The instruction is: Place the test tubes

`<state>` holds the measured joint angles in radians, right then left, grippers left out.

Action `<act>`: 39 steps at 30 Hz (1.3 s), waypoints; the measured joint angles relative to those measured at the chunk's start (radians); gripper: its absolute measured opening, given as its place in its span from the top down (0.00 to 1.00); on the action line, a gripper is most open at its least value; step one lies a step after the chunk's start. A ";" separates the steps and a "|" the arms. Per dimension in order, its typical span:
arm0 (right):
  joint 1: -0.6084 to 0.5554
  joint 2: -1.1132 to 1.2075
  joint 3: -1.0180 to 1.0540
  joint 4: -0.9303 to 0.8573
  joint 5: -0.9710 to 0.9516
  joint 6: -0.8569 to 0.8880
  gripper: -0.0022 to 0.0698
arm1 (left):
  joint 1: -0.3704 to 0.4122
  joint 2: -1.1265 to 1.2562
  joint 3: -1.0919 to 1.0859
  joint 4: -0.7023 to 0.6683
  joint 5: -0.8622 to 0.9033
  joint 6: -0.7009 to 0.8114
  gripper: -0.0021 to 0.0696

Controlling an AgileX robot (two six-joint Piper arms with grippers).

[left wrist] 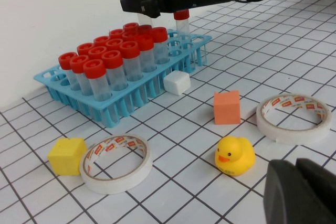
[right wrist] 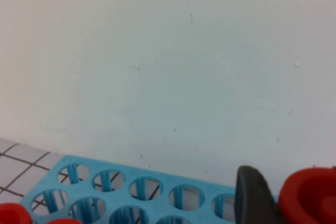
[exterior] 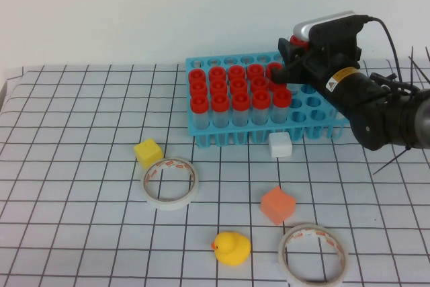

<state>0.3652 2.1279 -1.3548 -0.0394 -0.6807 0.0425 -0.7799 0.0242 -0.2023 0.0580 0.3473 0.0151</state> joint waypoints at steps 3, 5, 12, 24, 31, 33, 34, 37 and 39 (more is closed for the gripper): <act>0.000 0.000 0.000 0.002 -0.017 0.000 0.61 | 0.000 0.000 0.000 0.000 0.000 0.000 0.97; 0.000 0.000 0.000 0.002 -0.028 0.006 0.61 | 0.000 0.000 0.000 0.000 0.000 0.000 0.97; 0.000 0.013 -0.002 0.002 -0.049 0.045 0.61 | 0.000 0.000 0.000 0.000 0.000 0.000 0.97; 0.000 0.031 -0.003 0.004 -0.049 0.049 0.61 | 0.000 0.000 0.000 0.000 0.000 0.000 0.97; 0.000 0.031 -0.004 0.004 -0.043 0.049 0.61 | 0.000 0.000 0.000 0.000 0.000 0.000 0.97; 0.000 0.031 -0.004 0.005 -0.043 0.049 0.61 | 0.000 0.000 0.000 0.000 0.000 0.000 0.97; 0.000 0.031 -0.004 0.005 -0.043 0.049 0.61 | 0.000 0.000 0.000 0.000 0.000 0.000 0.97; 0.000 0.031 -0.004 0.005 -0.041 0.049 0.61 | 0.000 0.000 0.000 0.000 0.000 0.000 0.97; 0.000 0.031 -0.004 0.005 -0.041 0.049 0.61 | 0.000 0.000 0.000 0.000 0.000 0.000 0.97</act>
<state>0.3652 2.1591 -1.3591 -0.0348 -0.7217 0.0912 -0.7799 0.0242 -0.2023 0.0580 0.3473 0.0151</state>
